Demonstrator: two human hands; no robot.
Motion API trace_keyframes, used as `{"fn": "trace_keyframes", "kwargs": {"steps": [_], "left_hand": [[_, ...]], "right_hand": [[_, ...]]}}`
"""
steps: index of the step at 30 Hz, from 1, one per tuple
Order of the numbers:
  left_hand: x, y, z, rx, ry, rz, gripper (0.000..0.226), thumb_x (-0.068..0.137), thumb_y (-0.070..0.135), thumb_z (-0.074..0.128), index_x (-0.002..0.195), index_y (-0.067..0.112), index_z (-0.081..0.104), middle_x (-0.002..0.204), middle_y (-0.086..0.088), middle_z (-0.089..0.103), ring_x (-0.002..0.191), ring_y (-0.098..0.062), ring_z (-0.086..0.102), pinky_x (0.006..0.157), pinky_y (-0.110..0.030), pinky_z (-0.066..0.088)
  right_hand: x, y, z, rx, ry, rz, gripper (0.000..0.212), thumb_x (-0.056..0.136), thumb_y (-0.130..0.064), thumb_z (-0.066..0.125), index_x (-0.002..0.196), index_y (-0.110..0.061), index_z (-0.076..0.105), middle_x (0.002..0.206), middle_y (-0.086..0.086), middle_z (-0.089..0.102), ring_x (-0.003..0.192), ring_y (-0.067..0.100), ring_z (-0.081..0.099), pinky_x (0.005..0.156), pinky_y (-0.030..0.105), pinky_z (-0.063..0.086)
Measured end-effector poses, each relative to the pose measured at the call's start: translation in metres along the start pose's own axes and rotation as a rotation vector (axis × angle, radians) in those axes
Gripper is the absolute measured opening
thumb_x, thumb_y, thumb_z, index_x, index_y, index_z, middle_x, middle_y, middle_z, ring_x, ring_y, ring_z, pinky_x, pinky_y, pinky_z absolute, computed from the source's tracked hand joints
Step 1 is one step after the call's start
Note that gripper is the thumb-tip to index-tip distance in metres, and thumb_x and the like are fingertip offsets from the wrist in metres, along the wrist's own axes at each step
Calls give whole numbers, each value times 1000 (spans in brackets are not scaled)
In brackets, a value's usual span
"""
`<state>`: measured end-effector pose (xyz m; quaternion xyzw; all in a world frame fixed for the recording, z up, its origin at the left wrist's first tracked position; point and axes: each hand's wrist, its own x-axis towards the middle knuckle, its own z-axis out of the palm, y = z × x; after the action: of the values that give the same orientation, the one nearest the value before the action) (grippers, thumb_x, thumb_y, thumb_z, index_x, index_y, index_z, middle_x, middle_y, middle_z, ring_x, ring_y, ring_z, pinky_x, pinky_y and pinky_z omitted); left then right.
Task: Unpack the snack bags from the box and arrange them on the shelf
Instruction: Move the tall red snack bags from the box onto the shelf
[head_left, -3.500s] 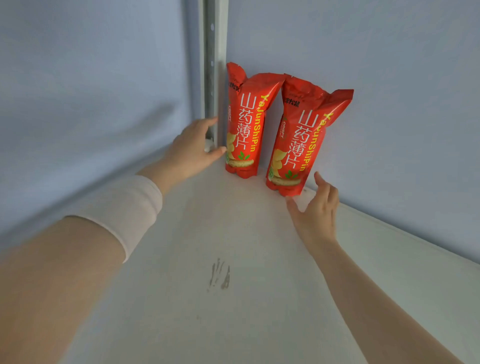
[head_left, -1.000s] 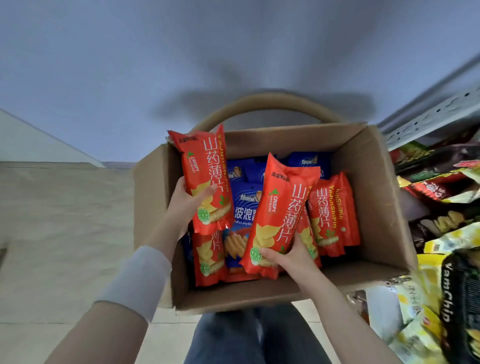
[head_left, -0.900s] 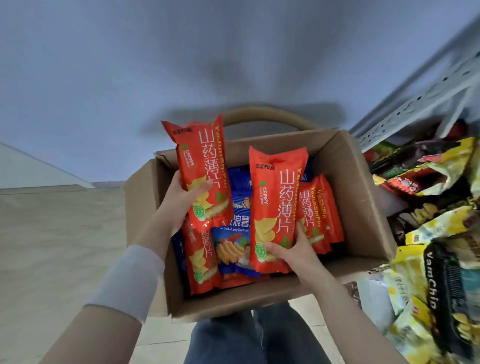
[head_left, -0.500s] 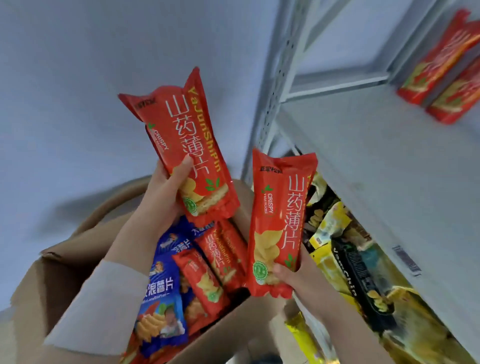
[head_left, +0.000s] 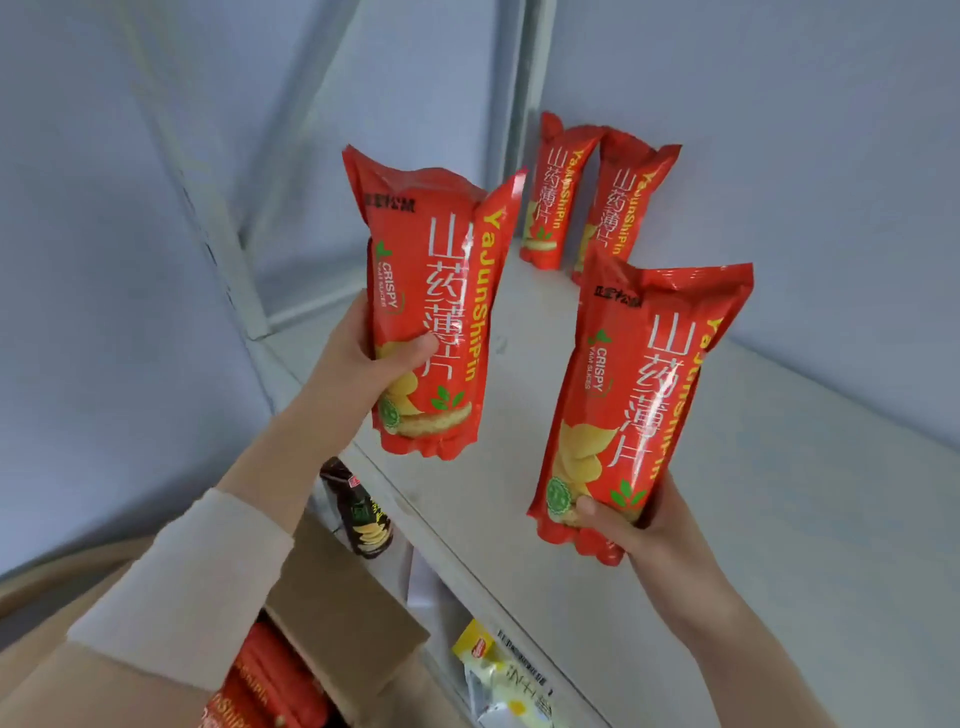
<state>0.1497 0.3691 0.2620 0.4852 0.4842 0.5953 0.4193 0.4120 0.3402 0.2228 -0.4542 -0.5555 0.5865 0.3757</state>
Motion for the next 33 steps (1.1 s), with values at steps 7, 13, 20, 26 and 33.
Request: {"fn": "trace_keyframes", "kwargs": {"steps": [7,13,20,26,33], "left_hand": [[129,-24,15,37,-147,24,85,34,69,80,109,39,53,100,24,69,97,1,65,75,-15,53],[248,-47,15,83,-291,21,84,34,68,81,105,34,54,95,30,68,92,9,63,72,-8,49],[324,-93,28,72,-372,21,47,65,19,70,107,31,51,106,19,62,92,11,61,76,-9,47],[347,-114,30,53,-416,34,49,66,8,74,103,30,51,100,21,63,89,13,61,76,-9,48],[356,-120,34,60,-440,30,54,59,25,79,105,32,52,91,30,68,91,11,62,75,-9,48]], "right_hand": [[122,-9,-15,-1,177,-66,68,68,-16,80,122,-20,39,96,15,70,68,22,71,50,21,48],[225,-20,-17,-61,375,-131,55,70,1,76,102,-30,42,94,2,64,58,4,67,48,14,49],[297,-2,-19,-114,549,-174,72,64,-1,81,119,-20,40,105,0,61,81,10,67,53,15,51],[310,7,-20,-160,600,-181,76,62,-10,82,118,-26,33,105,-22,50,84,-25,52,65,-1,43],[319,14,-23,-221,665,-205,78,61,-17,83,118,-29,32,126,-2,46,103,-4,50,75,5,44]]}}
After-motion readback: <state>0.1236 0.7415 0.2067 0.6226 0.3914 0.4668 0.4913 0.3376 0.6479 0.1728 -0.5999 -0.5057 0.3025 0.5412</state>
